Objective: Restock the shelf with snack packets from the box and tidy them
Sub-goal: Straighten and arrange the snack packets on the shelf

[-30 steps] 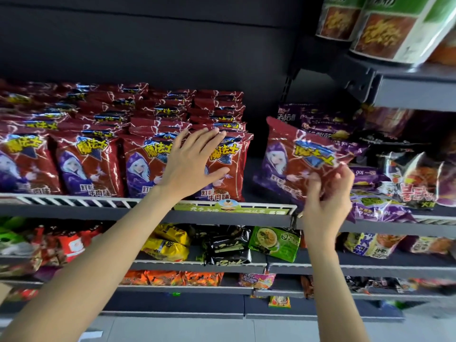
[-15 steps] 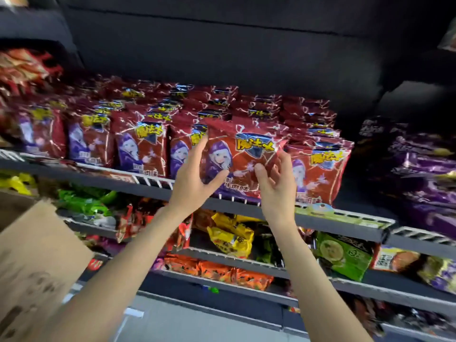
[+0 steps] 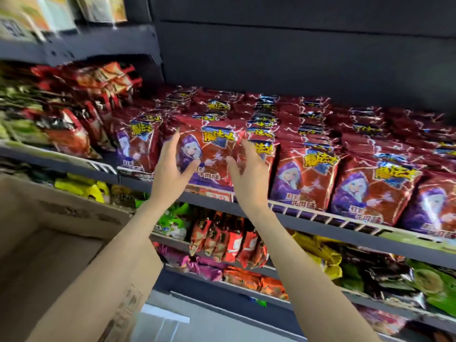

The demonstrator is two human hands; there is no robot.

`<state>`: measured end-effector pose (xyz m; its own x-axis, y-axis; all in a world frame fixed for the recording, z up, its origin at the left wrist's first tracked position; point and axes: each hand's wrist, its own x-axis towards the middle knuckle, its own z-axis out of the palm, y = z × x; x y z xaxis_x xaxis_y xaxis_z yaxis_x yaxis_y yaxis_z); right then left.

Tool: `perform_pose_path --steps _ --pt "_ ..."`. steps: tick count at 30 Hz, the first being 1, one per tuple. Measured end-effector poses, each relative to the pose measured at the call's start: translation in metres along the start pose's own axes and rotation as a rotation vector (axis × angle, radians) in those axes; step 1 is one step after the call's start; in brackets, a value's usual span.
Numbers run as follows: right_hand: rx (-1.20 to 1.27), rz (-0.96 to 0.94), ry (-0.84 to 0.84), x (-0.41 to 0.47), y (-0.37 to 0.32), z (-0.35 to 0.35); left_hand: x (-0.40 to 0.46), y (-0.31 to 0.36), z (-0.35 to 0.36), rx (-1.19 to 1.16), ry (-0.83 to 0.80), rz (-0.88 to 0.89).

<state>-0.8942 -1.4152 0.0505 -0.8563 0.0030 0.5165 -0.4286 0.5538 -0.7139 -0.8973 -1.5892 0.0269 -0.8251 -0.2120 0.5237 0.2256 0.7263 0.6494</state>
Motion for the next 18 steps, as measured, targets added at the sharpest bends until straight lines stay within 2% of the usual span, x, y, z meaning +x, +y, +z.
perform_pose_path --steps 6,12,18 --pt "0.041 -0.050 -0.116 0.000 -0.015 0.051 0.016 -0.046 -0.016 -0.032 0.004 -0.089" --pt "0.015 -0.106 -0.123 0.001 -0.022 0.072 0.030 -0.057 -0.022 -0.145 -0.064 -0.096" --pt "-0.111 -0.133 -0.155 -0.011 -0.017 0.082 0.016 -0.063 -0.019 -0.101 -0.090 -0.122"
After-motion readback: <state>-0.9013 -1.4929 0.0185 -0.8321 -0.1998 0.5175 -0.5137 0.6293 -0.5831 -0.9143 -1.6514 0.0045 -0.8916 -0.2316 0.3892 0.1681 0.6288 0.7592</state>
